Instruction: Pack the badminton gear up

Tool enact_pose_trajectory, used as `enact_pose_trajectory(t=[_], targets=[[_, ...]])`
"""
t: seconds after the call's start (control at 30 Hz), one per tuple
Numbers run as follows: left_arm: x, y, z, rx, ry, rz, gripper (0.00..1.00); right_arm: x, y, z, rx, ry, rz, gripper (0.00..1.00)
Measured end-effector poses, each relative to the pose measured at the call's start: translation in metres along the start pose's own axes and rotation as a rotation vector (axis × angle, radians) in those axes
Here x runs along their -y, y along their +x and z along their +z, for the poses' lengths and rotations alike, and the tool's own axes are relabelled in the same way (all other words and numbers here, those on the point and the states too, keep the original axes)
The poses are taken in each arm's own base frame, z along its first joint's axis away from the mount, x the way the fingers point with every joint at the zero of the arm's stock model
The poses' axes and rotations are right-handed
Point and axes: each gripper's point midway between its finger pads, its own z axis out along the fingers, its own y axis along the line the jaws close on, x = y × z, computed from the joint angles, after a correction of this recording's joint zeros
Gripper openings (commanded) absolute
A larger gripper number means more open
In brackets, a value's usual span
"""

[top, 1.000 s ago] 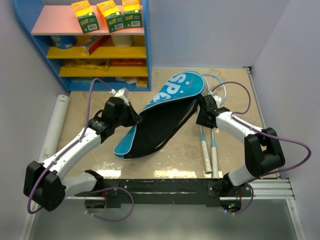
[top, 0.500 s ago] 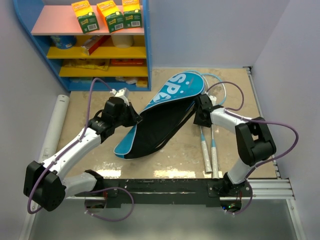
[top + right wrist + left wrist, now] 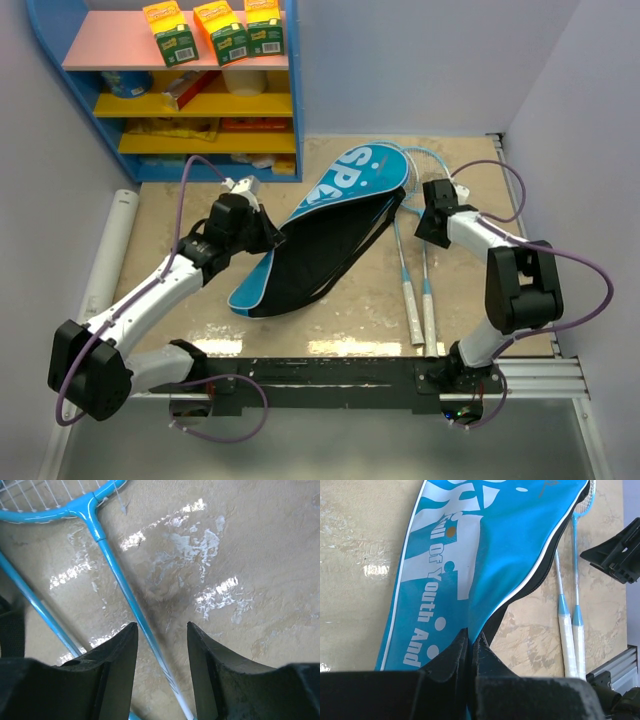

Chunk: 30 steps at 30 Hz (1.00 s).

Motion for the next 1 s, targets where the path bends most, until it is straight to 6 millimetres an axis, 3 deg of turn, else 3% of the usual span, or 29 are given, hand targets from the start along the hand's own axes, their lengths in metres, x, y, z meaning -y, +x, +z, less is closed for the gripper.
enact_pose_trajectory(t=[0.5, 0.6, 0.63, 1.0], targets=[[-0.001, 0.000, 0.007, -0.001, 0.000, 0.021, 0.00, -0.005, 0.021, 0.020, -0.074, -0.019, -0.049, 0.40], [-0.001, 0.000, 0.007, -0.001, 0.003, 0.021, 0.00, -0.008, 0.018, 0.023, -0.060, -0.028, -0.043, 0.16], [0.000, 0.000, 0.007, -0.001, 0.005, 0.021, 0.00, -0.009, 0.017, 0.024, -0.057, -0.029, -0.044, 0.00], [0.010, 0.002, 0.021, -0.024, 0.062, 0.012, 0.00, -0.010, 0.007, 0.027, -0.037, -0.032, 0.015, 0.00]])
